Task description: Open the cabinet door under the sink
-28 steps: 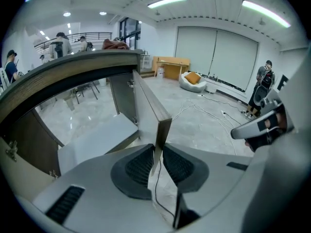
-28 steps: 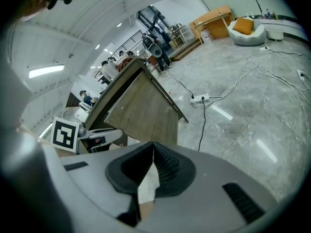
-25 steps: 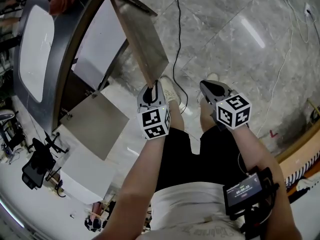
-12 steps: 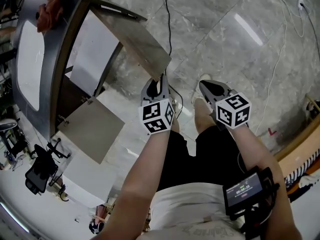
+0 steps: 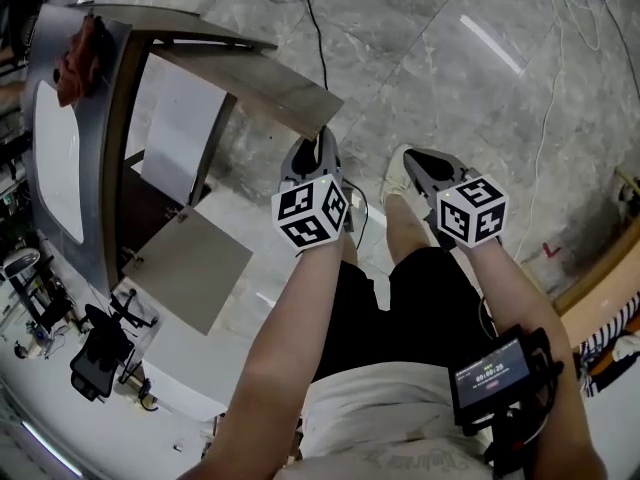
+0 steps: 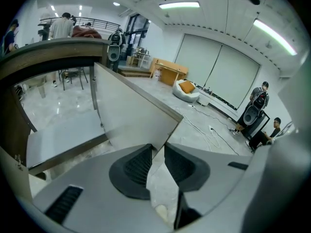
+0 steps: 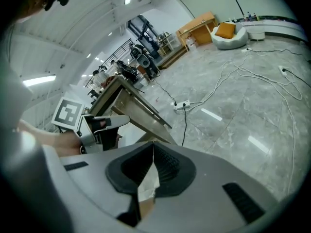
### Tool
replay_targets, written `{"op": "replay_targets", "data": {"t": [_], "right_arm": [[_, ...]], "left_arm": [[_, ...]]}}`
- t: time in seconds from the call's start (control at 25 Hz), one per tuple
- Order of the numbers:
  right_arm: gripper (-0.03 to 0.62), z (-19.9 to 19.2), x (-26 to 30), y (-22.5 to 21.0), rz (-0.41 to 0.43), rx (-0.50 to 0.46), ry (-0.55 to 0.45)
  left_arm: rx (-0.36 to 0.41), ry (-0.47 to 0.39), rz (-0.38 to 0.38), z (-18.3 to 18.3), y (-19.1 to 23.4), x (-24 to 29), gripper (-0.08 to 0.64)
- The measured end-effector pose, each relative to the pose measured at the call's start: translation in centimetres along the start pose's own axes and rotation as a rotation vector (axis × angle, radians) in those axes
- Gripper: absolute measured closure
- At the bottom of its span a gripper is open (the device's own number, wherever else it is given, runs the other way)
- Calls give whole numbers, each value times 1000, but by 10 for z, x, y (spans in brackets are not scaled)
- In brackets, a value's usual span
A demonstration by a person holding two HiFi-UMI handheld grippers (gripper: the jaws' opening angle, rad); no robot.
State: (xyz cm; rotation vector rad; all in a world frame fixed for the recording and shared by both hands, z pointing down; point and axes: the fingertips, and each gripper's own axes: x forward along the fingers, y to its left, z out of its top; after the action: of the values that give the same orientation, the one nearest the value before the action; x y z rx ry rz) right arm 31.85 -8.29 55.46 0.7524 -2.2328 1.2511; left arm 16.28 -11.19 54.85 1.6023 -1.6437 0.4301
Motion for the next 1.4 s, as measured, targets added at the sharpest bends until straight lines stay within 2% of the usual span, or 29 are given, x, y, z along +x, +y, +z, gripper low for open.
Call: {"op": "replay_targets", "data": {"t": [0.44,0.6,0.76,0.88,1.12,1.32,1.4], "right_arm": [[577,3,-10,-13,-34,58,-38],[577,0,-12,-10,-38,64,-29],[577,9,2,-7,-9,32,-37],[577,5,2,-2,1,20,-19],[577,4,2,4,12,-29,16],[577,3,5,9,13,-76,41],[577,2,11,24,17,-105,53]], "left_arm": [[-21,5,-6,17,-7,16,471],[9,33,-29,14,-6,12,472],[70,41,-38,25,-3,17,472],[105,48,-36,20,-6,11,472],[96,35,-37,8,-4,-2,471],[150,19,-74,-7,-3,-24,471],[158,19,-90,-16,7,-42,471]]}}
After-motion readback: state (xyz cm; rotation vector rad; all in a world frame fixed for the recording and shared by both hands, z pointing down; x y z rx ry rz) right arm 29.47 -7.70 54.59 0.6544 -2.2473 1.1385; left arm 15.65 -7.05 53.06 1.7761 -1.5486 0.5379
